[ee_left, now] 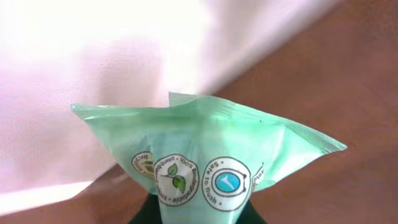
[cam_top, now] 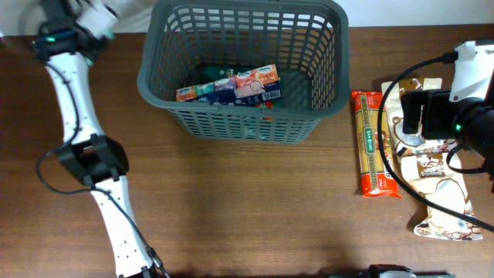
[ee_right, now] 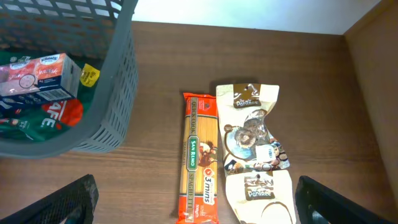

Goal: Pack container
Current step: 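Carry the wipes pouch over the basket and release it inside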

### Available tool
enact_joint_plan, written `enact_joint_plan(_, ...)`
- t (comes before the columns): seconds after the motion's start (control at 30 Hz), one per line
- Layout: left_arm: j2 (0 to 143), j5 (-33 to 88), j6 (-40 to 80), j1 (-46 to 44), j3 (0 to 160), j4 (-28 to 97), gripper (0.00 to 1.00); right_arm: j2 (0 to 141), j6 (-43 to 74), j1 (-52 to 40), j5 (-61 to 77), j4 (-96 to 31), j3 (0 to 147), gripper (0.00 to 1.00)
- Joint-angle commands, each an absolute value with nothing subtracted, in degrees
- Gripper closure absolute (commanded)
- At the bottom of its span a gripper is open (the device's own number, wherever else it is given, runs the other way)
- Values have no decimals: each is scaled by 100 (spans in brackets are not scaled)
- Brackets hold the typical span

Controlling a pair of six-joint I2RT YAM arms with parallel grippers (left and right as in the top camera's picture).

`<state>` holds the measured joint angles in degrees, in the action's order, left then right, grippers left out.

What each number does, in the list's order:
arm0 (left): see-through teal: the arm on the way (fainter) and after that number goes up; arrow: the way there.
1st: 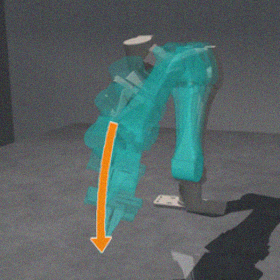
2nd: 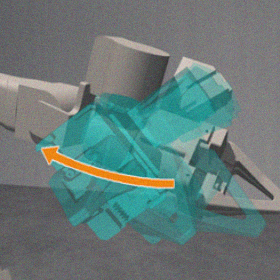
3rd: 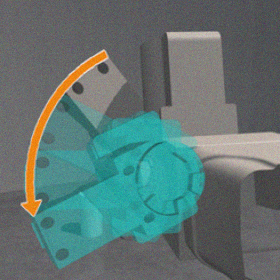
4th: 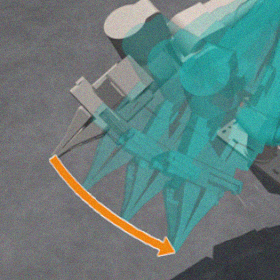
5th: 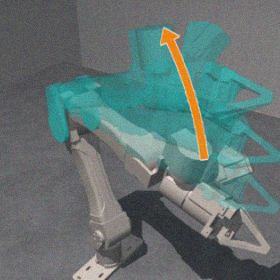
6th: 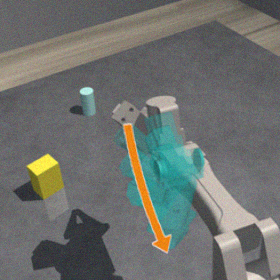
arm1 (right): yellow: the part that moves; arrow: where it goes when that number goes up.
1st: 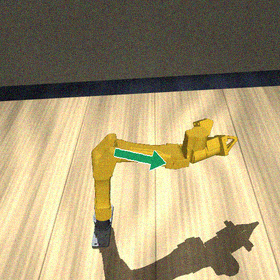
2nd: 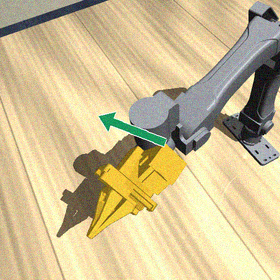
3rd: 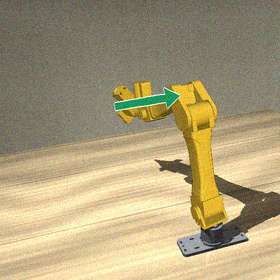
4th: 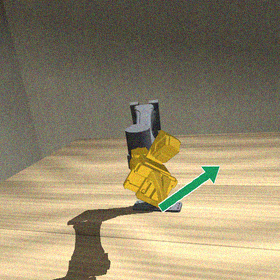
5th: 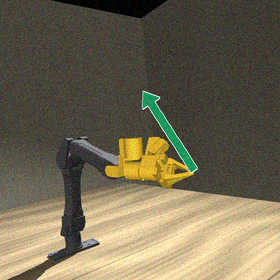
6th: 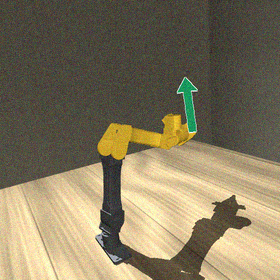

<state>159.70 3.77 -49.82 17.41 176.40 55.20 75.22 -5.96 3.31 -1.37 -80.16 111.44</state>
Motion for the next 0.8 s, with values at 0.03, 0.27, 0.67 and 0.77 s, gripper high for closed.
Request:
enact_joint_plan(0.03, 14923, 237, -3153, 1876, 17981, 5520, 98, 7537, -534, 303, -64, -7988, 11155, 1)
enact_joint_plan(0.27, 13909, 517, -2495, 1216, 17981, 5599, 98, 7537, -532, 301, -62, -7900, 11155, 1)
enact_joint_plan(0.67, 13316, 513, -972, -1194, 17913, 6082, 98, 7537, -419, 303, -60, -7920, 11155, 1)
enact_joint_plan(0.77, 13316, 515, -1181, -1695, 17727, 6554, 98, 7537, -401, 303, -62, -7975, 11155, 1)
